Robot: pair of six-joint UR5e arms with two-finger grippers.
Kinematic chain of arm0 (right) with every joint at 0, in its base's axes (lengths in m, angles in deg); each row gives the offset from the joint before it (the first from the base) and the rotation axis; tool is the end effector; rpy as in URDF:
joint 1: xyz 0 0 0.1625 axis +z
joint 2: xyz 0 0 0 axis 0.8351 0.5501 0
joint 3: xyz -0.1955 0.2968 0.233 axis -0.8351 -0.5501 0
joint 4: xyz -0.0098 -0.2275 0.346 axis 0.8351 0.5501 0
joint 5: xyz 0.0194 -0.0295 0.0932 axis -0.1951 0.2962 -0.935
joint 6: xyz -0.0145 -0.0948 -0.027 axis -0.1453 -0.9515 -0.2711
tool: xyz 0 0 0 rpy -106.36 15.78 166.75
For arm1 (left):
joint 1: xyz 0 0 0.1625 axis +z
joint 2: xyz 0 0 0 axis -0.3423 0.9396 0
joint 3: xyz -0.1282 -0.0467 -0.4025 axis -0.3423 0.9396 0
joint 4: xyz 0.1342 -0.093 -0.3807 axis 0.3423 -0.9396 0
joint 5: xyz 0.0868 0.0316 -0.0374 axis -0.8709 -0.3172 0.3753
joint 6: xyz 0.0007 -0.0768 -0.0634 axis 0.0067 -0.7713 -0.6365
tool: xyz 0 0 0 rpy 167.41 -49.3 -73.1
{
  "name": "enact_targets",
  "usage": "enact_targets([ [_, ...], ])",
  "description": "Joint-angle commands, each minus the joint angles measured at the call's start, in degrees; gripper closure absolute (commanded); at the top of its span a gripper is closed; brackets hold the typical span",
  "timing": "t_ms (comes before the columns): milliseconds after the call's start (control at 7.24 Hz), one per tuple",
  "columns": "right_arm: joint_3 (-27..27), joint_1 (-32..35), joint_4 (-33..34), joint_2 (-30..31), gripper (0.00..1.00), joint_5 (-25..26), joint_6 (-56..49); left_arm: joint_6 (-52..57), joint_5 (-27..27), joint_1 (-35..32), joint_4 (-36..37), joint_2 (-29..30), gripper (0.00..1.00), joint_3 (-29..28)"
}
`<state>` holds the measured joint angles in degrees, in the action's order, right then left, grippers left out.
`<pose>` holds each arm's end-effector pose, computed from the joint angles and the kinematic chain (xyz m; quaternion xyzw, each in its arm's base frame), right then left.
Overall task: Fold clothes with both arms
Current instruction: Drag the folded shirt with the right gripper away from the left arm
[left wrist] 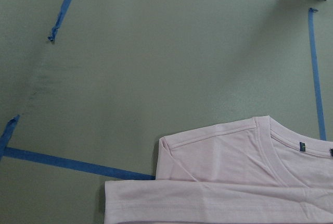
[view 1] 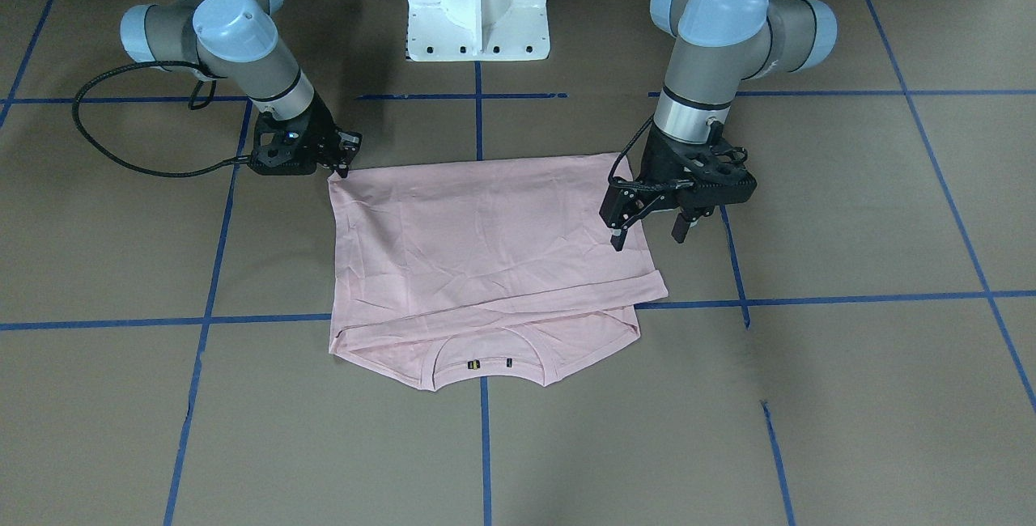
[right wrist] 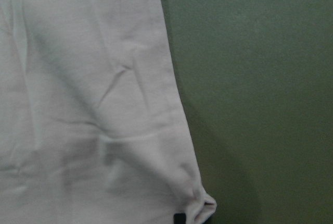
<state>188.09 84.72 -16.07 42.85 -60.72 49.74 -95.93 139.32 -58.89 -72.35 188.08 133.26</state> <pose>-0.4709 -0.3629 0.3783 -0.0151 -0.4497 0.0638 0.8908 0.4219 -0.4981 0.2768 0.1612 0.4405 -0.1772 0.8652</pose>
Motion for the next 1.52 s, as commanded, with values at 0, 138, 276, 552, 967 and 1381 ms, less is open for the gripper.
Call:
enact_targets([
  [0, 1.51, 0.56, -0.17, 0.72, 1.0, -0.17, 0.34, 0.0, 0.02, 0.03, 0.02, 0.09, 0.0, 0.18],
  [138, 3.96, 0.56, -0.17, 3.25, 1.0, -0.17, 0.43, 0.0, 0.02, 0.03, 0.98, 0.09, 0.0, 0.88],
  [276, 8.33, 0.39, -0.08, 8.06, 1.0, -0.34, 0.43, 0.0, -0.07, 0.2, 1.95, 0.09, 0.0, 1.67],
  [552, 13.28, -2.32, -0.17, 15.73, 1.0, -2.0, 2.35, -0.17, -0.07, 0.55, 2.05, 0.09, 0.0, 2.11],
  [967, 19.7, -13.2, -0.34, 22.07, 1.0, -3.86, 11.65, -1.41, -0.33, 1.52, 3.96, 0.26, 0.0, 3.78],
  [1381, 21.65, -16.4, -0.52, 22.61, 0.02, -3.69, 13.96, -1.41, -0.16, 2.31, 5.03, 0.35, 0.0, 4.93],
])
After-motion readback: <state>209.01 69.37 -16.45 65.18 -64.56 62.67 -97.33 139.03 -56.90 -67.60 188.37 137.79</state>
